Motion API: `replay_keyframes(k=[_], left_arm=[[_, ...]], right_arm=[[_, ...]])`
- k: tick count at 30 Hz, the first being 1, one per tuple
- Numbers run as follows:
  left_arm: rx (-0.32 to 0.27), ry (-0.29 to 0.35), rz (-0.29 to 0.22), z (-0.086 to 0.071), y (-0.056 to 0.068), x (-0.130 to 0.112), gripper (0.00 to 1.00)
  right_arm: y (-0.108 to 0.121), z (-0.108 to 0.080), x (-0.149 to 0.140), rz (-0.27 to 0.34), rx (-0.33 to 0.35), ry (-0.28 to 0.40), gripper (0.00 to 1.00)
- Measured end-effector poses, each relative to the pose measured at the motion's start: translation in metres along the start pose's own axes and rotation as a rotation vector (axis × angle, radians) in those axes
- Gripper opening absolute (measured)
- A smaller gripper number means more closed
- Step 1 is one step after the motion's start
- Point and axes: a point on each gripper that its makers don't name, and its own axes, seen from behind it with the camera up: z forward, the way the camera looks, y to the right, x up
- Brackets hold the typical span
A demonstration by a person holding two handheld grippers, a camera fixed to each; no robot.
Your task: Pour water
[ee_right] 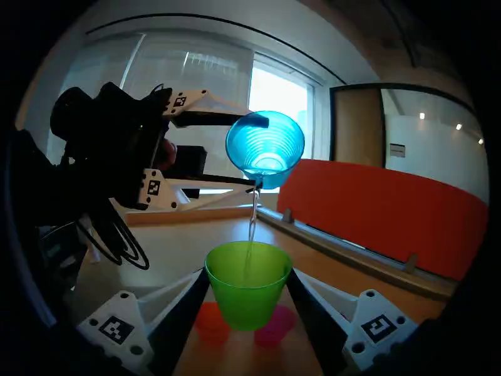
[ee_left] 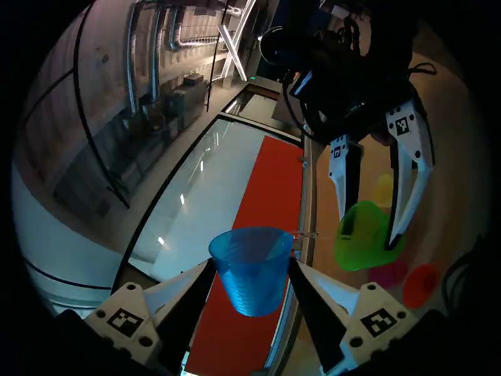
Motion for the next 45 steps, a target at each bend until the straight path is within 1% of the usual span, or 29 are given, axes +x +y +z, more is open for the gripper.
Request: replay_keyframes(k=[8,17,29,35,45], left_arm=[[-0.001,0.004,0.013,0.0,0.0011,0.0012,0.84],[0.001,0.004,0.04,-0.0011,-0.0008,0.0018,0.84],[0.001,0.007,0.066,0.0009,0.002,0.0018,0.84],[0.005,0.008,0.084,0.0008,0.0005,0.0027,0.84],[0.005,0.011,0.114,0.0013,0.0034,0.0031,0.84]], right_arm=[[-0.0003,-0.0005,0.0007,-0.004,0.0,0.001,0.9],[-0.0005,0.0007,0.001,-0.006,0.0,0.003,0.9],[-0.0003,0.0008,0.0006,-0.008,-0.001,0.004,0.9],[-0.0006,0.001,0.0012,-0.009,0.001,0.005,0.9],[-0.0004,0.0019,0.0025,-0.012,0.001,0.006,0.9]])
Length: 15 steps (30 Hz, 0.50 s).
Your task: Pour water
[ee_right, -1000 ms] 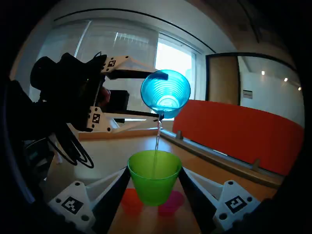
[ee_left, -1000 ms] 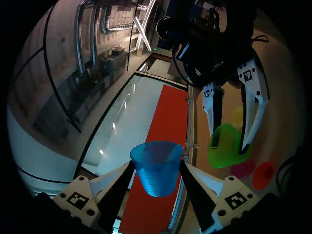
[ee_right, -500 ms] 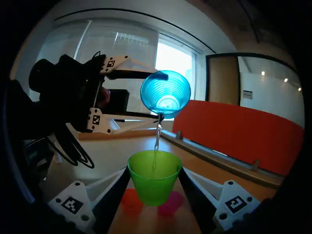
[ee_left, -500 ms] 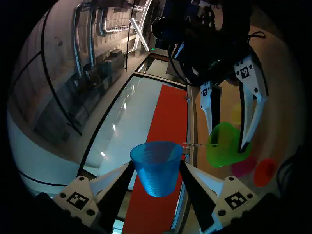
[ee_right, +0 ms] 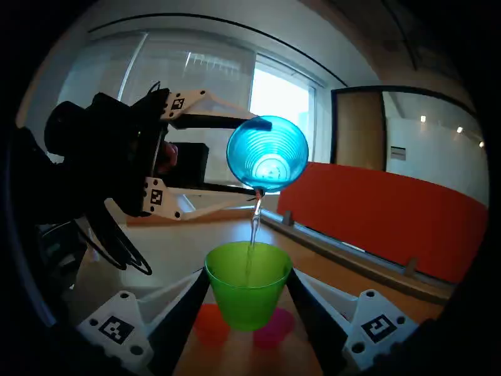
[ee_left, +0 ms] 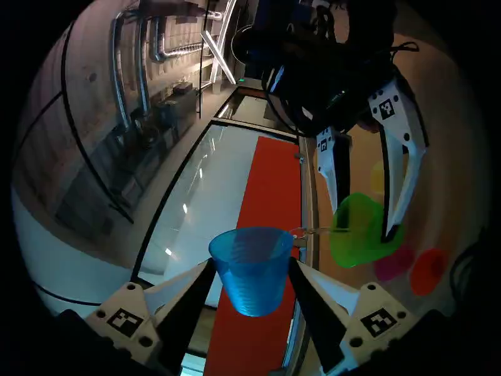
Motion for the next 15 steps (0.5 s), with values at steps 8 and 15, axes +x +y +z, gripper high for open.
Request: replay_keyframes(k=[8,15], left_arm=[[0.002,-0.001,0.027,0.0017,0.001,-0.001,0.84],[0.004,-0.002,0.06,0.001,0.002,-0.0013,0.84]], right_arm=[[0.0009,0.0005,0.0002,-0.002,0.0,0.0,0.9],[0.0006,0.0009,0.0001,-0.004,0.0,0.0,0.9]])
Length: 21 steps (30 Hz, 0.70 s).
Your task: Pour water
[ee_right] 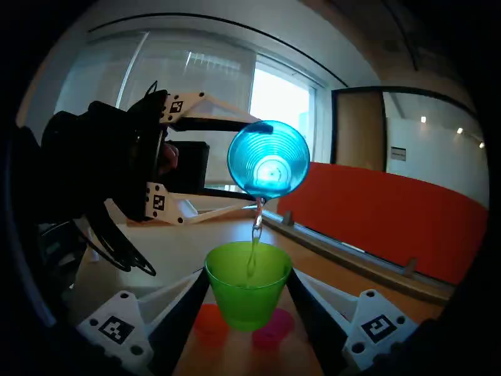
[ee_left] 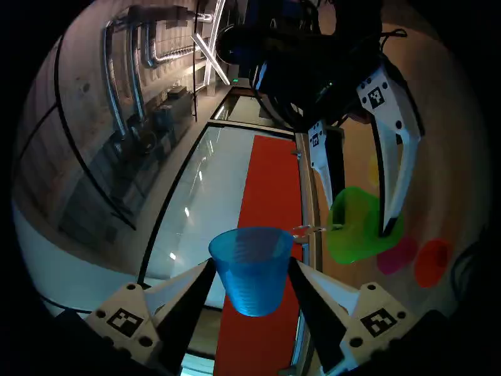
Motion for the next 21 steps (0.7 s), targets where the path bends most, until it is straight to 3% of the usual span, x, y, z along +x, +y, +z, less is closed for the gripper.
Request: replay_keyframes(k=[21], left_arm=[[0.009,0.002,0.073,0.0048,0.0002,0.0008,0.84]], right_arm=[[0.0017,-0.0007,-0.0007,-0.003,-0.003,0.0,0.9]])
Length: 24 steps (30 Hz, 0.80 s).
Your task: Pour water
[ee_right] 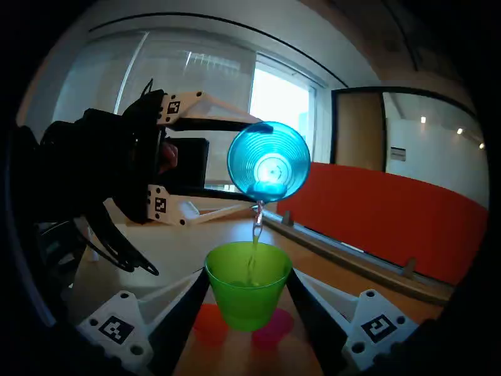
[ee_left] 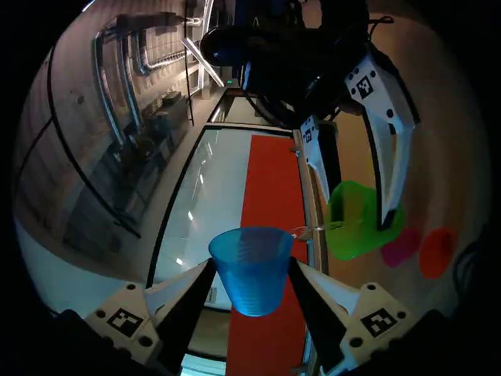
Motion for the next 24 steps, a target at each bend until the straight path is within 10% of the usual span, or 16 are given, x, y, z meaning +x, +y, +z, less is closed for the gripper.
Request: replay_keyframes(k=[24], left_arm=[[0.012,0.004,0.11,-0.0024,0.0053,0.0069,0.84]], right_arm=[[0.0003,-0.0008,-0.0007,-0.001,-0.001,0.001,0.9]])
